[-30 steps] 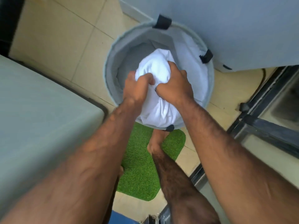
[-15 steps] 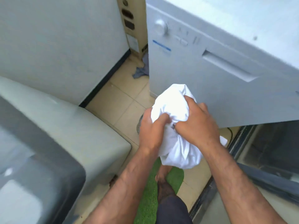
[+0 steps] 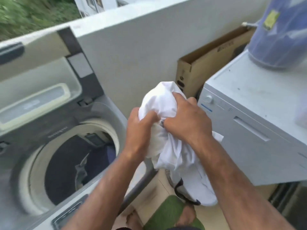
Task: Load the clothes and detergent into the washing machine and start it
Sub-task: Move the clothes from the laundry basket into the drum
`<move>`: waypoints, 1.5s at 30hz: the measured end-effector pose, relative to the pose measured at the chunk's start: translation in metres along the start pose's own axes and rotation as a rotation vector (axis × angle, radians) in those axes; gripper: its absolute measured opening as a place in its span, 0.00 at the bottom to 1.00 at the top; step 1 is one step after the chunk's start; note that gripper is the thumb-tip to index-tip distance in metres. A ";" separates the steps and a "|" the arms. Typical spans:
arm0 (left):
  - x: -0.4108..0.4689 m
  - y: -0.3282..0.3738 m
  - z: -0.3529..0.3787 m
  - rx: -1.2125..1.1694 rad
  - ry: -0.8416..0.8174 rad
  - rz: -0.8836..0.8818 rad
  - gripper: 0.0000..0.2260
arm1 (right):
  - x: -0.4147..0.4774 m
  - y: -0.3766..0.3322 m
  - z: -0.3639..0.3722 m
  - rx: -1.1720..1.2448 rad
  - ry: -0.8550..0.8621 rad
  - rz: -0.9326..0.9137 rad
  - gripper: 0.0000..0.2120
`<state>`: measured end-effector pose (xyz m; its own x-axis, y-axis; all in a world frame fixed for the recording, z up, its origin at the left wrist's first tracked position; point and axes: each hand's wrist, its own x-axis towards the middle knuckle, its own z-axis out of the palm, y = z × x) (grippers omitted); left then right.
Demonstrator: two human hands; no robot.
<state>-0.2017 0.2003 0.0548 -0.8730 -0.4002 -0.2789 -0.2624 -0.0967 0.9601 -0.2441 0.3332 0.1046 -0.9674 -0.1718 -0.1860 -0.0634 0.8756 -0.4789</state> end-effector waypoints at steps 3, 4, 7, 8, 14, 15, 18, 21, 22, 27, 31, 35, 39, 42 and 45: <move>-0.004 0.016 -0.059 -0.072 0.087 0.028 0.20 | -0.005 -0.059 0.012 -0.026 -0.019 -0.129 0.40; -0.007 0.020 -0.079 -0.090 0.113 0.043 0.18 | -0.006 -0.079 0.018 -0.032 -0.032 -0.169 0.40; -0.015 0.032 -0.132 -0.101 0.178 0.059 0.16 | -0.006 -0.132 0.039 -0.044 -0.080 -0.263 0.39; -0.017 0.036 -0.148 -0.117 0.215 0.053 0.17 | -0.006 -0.148 0.047 -0.046 -0.102 -0.288 0.38; -0.032 0.034 -0.221 -0.152 0.360 0.008 0.07 | -0.010 -0.218 0.096 -0.076 -0.238 -0.382 0.39; -0.032 0.032 -0.233 -0.143 0.386 -0.011 0.09 | -0.010 -0.226 0.106 -0.078 -0.255 -0.391 0.39; -0.026 0.019 -0.261 -0.113 0.450 -0.066 0.23 | -0.009 -0.242 0.132 -0.069 -0.302 -0.412 0.37; -0.024 0.009 -0.278 -0.006 0.518 -0.054 0.19 | -0.008 -0.249 0.154 -0.052 -0.348 -0.432 0.38; -0.023 0.006 -0.282 0.028 0.536 -0.055 0.18 | -0.009 -0.250 0.161 -0.040 -0.363 -0.440 0.39; -0.016 -0.021 -0.294 0.184 0.542 -0.116 0.21 | -0.008 -0.239 0.192 0.034 -0.471 -0.461 0.41; -0.011 -0.044 -0.301 0.184 0.434 -0.285 0.33 | 0.001 -0.221 0.217 0.073 -0.598 -0.399 0.46; -0.010 -0.070 -0.303 0.133 0.419 -0.460 0.26 | 0.009 -0.199 0.238 0.030 -0.642 -0.318 0.37; -0.008 -0.082 -0.297 0.129 0.377 -0.471 0.07 | 0.011 -0.186 0.248 -0.010 -0.694 -0.312 0.33; -0.004 -0.079 -0.295 0.196 0.314 -0.441 0.03 | 0.015 -0.182 0.246 0.000 -0.704 -0.331 0.29; 0.004 -0.074 -0.297 0.163 0.298 -0.410 0.02 | 0.024 -0.185 0.241 0.072 -0.695 -0.362 0.26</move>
<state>-0.0634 -0.0643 -0.0111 -0.5367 -0.6030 -0.5902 -0.6388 -0.1667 0.7511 -0.1961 0.0589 -0.0179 -0.5127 -0.7049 -0.4903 -0.3066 0.6836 -0.6623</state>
